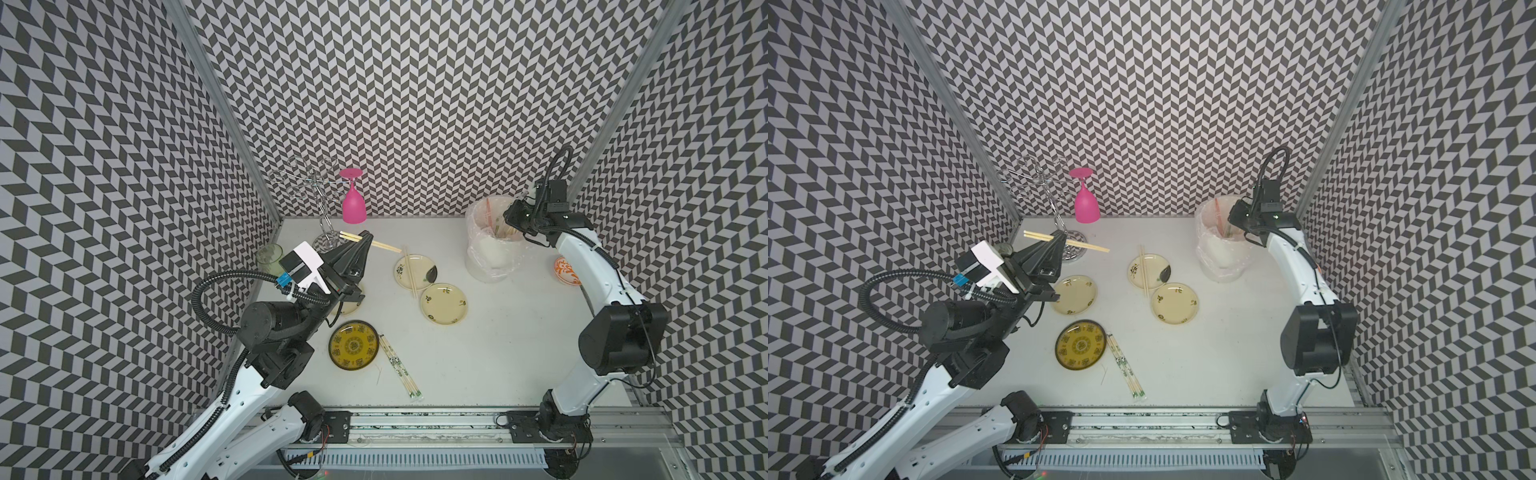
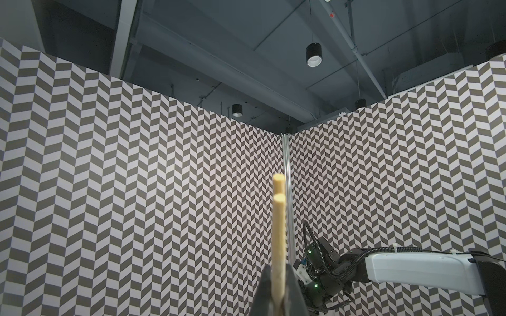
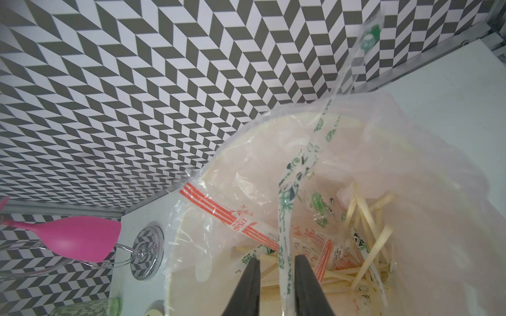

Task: Remove the packaging of disposable chopsticks
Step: Place the packet bag in the trash bin.

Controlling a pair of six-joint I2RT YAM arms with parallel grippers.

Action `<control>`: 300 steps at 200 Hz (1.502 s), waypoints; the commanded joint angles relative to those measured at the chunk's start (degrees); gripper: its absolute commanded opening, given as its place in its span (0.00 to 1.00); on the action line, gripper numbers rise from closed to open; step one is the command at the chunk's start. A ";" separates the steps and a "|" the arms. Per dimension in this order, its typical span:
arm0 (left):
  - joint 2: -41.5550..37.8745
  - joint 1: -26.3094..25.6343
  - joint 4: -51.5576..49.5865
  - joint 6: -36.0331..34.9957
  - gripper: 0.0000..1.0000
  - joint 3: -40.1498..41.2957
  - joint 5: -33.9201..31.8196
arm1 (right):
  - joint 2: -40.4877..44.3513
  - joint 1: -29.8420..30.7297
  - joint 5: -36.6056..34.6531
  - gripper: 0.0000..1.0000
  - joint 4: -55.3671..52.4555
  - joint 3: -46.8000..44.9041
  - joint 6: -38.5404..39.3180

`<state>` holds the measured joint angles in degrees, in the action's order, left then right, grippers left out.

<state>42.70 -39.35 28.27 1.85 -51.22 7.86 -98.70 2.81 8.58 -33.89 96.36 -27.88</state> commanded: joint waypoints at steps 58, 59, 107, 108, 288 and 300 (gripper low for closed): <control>-0.07 4.18 2.50 4.20 0.00 1.34 3.28 | 4.04 -0.12 -3.04 0.42 -2.03 4.03 2.81; -0.07 4.23 2.50 4.21 0.00 1.32 3.29 | 3.99 -0.10 -3.04 0.43 -2.00 3.98 2.82; 0.13 5.03 2.71 4.91 0.00 1.56 4.06 | 5.34 0.51 1.19 0.37 -1.02 -2.62 1.78; 0.12 5.01 2.73 4.92 0.00 1.56 4.12 | 5.39 0.52 1.18 0.37 -0.93 -2.86 1.78; -1.16 11.06 4.94 9.38 0.00 3.06 7.45 | 6.17 2.83 -11.05 0.49 -2.54 3.09 4.44; -1.04 11.76 5.50 10.15 0.00 3.32 7.98 | 4.31 2.70 -13.18 0.49 -2.66 4.22 4.53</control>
<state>42.19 -28.88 31.27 9.67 -48.40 14.28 -94.15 5.45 0.78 -38.61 99.66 -24.51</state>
